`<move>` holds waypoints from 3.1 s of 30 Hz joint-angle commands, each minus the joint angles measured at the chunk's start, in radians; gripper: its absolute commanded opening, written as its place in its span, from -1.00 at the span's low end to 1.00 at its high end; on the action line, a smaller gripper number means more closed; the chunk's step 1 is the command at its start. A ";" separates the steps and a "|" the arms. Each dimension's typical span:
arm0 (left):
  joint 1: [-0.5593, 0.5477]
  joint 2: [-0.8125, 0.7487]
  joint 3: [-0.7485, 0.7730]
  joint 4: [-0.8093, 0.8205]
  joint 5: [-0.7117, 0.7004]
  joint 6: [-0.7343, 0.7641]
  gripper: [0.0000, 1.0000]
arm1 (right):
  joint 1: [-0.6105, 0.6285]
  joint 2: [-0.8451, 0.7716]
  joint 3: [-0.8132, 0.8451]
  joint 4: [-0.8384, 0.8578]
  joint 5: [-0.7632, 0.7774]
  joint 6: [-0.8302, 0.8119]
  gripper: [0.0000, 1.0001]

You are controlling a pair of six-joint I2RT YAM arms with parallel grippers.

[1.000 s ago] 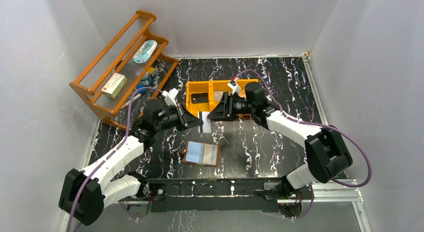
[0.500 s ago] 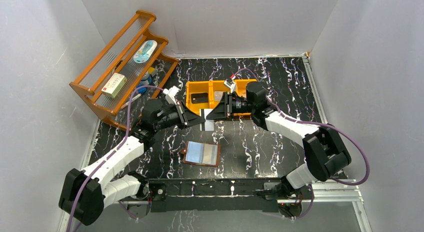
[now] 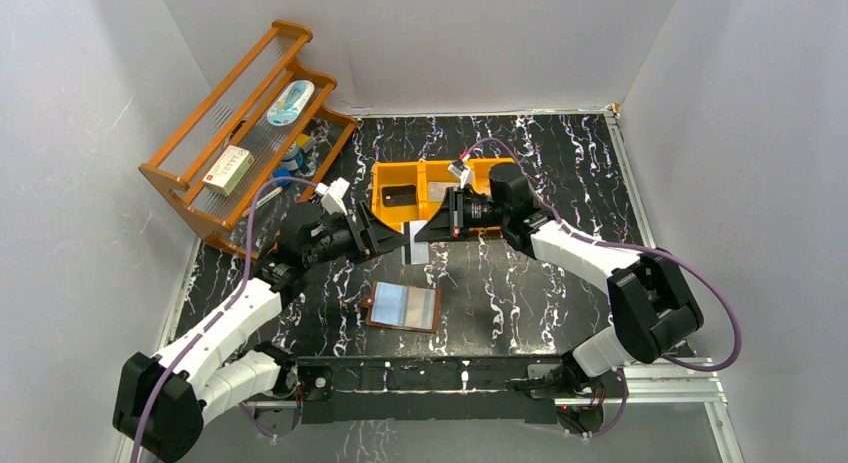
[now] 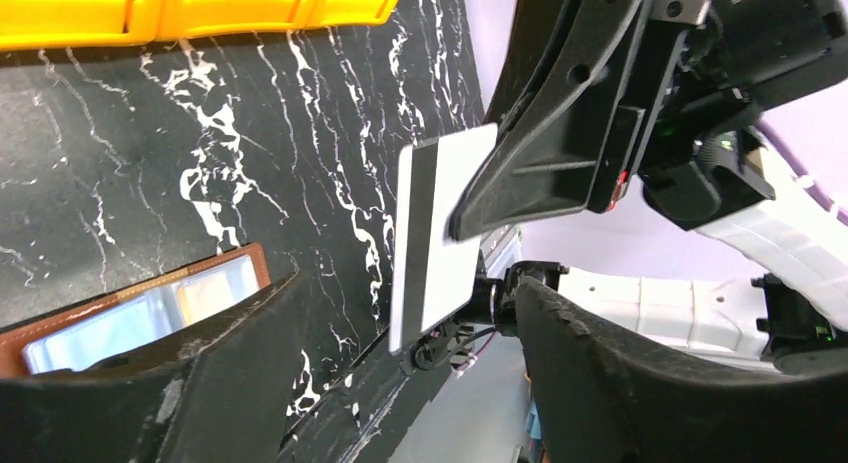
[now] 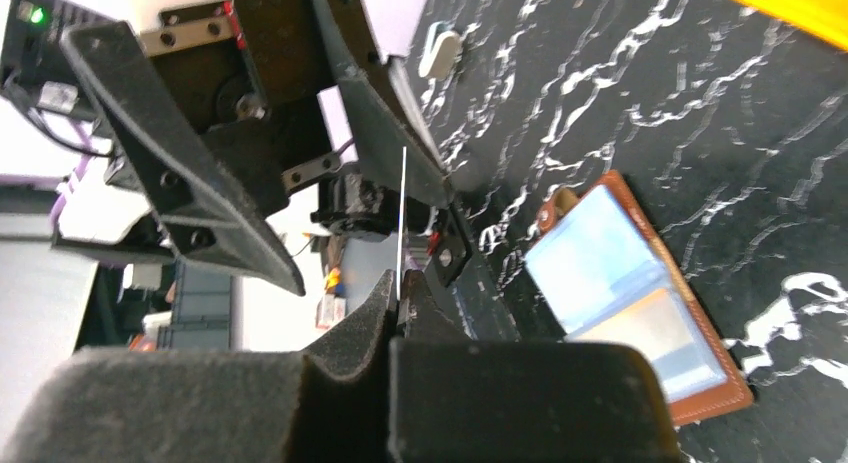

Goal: Take the credit cards out of the card holder
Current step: Remove the credit card from the card holder, then place the credit card in the storage box.

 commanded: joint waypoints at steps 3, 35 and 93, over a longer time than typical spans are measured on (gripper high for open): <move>0.008 -0.042 0.061 -0.167 -0.095 0.036 0.63 | -0.012 -0.043 0.198 -0.385 0.276 -0.306 -1.00; 0.011 -0.105 0.147 -0.514 -0.309 0.202 0.97 | 0.012 0.412 0.574 -0.460 0.956 -1.537 -1.00; 0.010 0.091 0.152 -0.547 -0.167 0.265 0.87 | 0.096 0.102 0.251 -0.514 0.550 -0.272 -0.06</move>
